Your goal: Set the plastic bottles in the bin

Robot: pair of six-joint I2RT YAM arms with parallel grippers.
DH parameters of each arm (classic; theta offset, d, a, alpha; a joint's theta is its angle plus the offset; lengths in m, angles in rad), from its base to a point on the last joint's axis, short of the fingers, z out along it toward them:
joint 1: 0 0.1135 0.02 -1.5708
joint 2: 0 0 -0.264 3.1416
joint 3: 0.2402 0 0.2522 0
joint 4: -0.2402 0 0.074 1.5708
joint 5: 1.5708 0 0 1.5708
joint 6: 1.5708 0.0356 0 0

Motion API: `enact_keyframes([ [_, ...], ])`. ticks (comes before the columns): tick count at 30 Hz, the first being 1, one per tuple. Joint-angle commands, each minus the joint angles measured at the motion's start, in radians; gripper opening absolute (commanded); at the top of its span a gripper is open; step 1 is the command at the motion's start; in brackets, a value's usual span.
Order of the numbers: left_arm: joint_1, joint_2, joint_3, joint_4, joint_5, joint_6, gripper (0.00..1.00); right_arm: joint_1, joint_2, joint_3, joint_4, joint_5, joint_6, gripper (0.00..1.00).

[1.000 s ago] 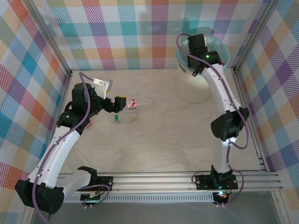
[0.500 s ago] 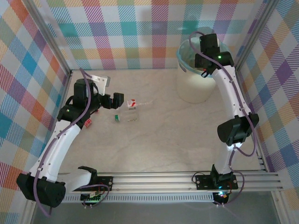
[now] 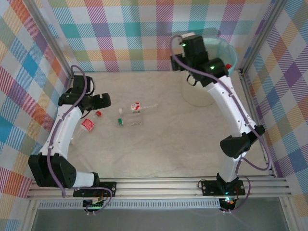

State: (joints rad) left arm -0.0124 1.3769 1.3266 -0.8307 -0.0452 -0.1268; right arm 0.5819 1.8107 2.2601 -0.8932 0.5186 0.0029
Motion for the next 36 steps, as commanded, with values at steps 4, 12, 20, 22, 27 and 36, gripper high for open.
enact_keyframes([
  [4, 0.174, 0.099, 0.03, -0.084, 0.003, -0.026, 1.0, 0.158, -0.028, -0.1, 0.108, -0.206, -0.018, 0.92],
  [12, -0.004, -0.059, -0.138, 0.063, 0.045, 0.196, 1.0, 0.216, -0.049, -0.274, 0.158, -0.358, -0.01, 0.92],
  [20, -0.191, -0.125, -0.267, 0.133, 0.204, 0.671, 0.97, 0.215, -0.169, -0.468, 0.247, -0.375, -0.045, 0.92],
  [22, -0.224, -0.127, -0.312, 0.192, 0.222, 0.778, 0.97, 0.216, -0.206, -0.513, 0.271, -0.365, -0.051, 0.92],
  [27, -0.235, -0.069, -0.324, 0.234, 0.279, 0.946, 0.94, 0.215, -0.291, -0.617, 0.333, -0.362, -0.071, 0.92],
  [36, -0.235, -0.004, -0.379, 0.312, 0.331, 1.035, 0.86, 0.215, -0.289, -0.597, 0.286, -0.338, -0.066, 0.93],
])
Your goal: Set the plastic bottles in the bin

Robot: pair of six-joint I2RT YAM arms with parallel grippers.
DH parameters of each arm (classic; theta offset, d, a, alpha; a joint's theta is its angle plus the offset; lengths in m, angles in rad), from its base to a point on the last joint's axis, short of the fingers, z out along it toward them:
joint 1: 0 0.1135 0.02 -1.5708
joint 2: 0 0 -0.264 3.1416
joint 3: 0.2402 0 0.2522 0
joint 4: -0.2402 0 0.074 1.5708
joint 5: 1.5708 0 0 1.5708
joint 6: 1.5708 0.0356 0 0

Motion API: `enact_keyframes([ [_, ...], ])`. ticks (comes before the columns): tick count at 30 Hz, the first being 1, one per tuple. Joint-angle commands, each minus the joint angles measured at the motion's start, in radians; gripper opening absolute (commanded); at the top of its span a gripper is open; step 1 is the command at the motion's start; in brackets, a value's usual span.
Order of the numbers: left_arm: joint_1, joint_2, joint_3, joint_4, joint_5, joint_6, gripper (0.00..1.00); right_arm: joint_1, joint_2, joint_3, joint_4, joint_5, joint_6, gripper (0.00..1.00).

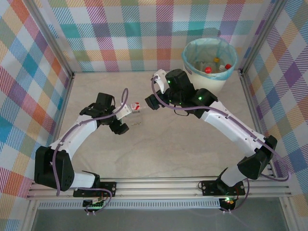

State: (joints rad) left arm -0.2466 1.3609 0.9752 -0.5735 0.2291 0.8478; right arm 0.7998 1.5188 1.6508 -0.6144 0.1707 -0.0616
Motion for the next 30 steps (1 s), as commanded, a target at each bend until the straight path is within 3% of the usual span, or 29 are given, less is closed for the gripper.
enact_keyframes([
  [1, 0.0, 0.02, -0.03, 0.062, 0.065, 0.059, 0.85, -0.003, 0.003, 0.019, -0.001, 0.012, 0.007, 0.93],
  [15, 0.003, 0.175, -0.007, 0.076, 0.048, 0.053, 0.8, -0.002, -0.022, -0.028, -0.029, 0.044, 0.059, 0.92],
  [20, 0.013, 0.195, -0.018, 0.132, 0.002, 0.033, 0.85, -0.002, -0.016, -0.012, -0.029, 0.041, 0.059, 0.92],
  [30, 0.119, 0.181, 0.038, 0.131, 0.157, -0.044, 0.83, -0.003, -0.014, 0.006, -0.037, 0.042, 0.059, 0.92],
])
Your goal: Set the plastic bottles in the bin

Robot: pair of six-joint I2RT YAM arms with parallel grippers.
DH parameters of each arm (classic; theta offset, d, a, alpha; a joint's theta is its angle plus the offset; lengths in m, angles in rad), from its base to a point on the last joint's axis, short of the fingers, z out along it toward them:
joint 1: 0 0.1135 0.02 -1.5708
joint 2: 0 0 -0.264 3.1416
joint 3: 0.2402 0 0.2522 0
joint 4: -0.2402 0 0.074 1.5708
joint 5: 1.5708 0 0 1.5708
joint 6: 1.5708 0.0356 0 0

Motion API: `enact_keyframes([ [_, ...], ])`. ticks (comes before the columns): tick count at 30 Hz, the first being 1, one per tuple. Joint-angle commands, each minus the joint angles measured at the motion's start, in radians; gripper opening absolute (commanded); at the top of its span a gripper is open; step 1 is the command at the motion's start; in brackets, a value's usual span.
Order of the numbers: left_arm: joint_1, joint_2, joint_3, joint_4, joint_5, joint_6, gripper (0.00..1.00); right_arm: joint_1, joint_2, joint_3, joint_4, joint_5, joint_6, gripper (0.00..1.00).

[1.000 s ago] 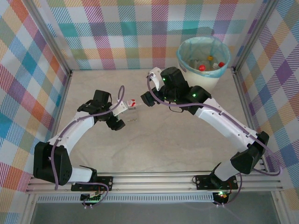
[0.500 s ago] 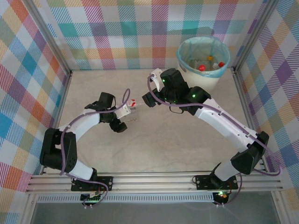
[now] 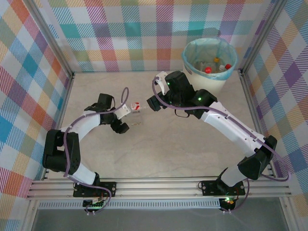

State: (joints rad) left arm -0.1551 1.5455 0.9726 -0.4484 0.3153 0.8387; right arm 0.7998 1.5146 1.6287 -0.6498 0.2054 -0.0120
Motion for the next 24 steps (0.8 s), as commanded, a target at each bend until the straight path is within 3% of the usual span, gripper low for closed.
enact_keyframes([
  [1, 0.033, 0.012, 0.051, -0.001, 0.061, -0.034, 0.83, -0.002, -0.01, 0.028, -0.001, 0.009, 0.006, 0.92],
  [14, 0.028, 0.159, 0.084, -0.088, 0.033, 0.009, 0.81, -0.002, -0.029, 0.014, -0.013, 0.019, 0.012, 0.92],
  [24, -0.005, 0.202, 0.09, -0.133, 0.012, 0.055, 0.63, -0.002, -0.042, 0.007, -0.026, 0.018, 0.018, 0.92],
])
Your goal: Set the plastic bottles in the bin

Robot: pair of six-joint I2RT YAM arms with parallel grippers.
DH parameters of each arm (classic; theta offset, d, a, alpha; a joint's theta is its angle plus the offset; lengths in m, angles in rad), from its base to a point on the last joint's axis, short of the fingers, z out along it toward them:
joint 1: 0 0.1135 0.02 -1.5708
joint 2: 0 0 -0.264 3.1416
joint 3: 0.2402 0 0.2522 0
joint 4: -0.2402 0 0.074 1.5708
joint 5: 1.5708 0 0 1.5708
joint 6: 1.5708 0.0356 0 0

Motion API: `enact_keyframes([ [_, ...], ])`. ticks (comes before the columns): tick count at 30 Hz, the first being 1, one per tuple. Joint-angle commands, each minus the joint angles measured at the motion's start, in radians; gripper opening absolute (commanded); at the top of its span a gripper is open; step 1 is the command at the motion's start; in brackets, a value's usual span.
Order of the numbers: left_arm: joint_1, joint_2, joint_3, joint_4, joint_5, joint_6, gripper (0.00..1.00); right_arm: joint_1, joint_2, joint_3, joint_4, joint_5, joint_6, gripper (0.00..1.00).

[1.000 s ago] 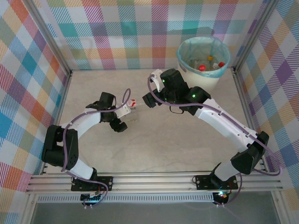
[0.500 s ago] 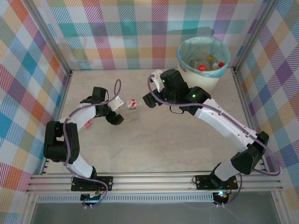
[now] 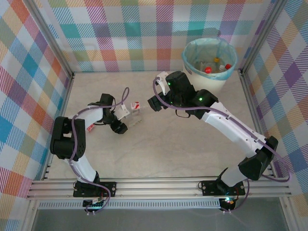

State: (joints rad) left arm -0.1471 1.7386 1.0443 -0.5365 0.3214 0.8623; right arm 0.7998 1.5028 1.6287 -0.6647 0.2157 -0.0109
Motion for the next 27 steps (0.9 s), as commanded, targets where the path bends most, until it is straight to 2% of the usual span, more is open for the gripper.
enact_keyframes([
  [1, -0.016, 0.007, 0.02, -0.05, 0.008, 0.037, 0.59, -0.002, -0.032, 0.007, -0.013, 0.008, 0.016, 0.92],
  [10, -0.038, -0.095, 0.002, -0.09, 0.063, 0.08, 0.36, -0.002, -0.076, -0.024, -0.002, 0.031, 0.008, 0.91],
  [14, -0.046, -0.158, -0.009, -0.1, 0.088, 0.091, 0.3, -0.002, -0.1, -0.035, 0.005, 0.042, -0.004, 0.91],
  [20, -0.055, -0.301, -0.028, -0.085, 0.146, 0.076, 0.27, -0.003, -0.141, -0.036, 0.019, 0.031, 0.006, 0.9],
  [22, -0.059, -0.356, -0.033, -0.052, 0.174, 0.042, 0.27, -0.002, -0.156, -0.035, 0.04, -0.011, 0.019, 0.9],
  [27, -0.114, -0.513, -0.054, 0.124, 0.32, -0.119, 0.27, -0.004, -0.196, -0.065, 0.161, -0.121, 0.059, 0.98],
])
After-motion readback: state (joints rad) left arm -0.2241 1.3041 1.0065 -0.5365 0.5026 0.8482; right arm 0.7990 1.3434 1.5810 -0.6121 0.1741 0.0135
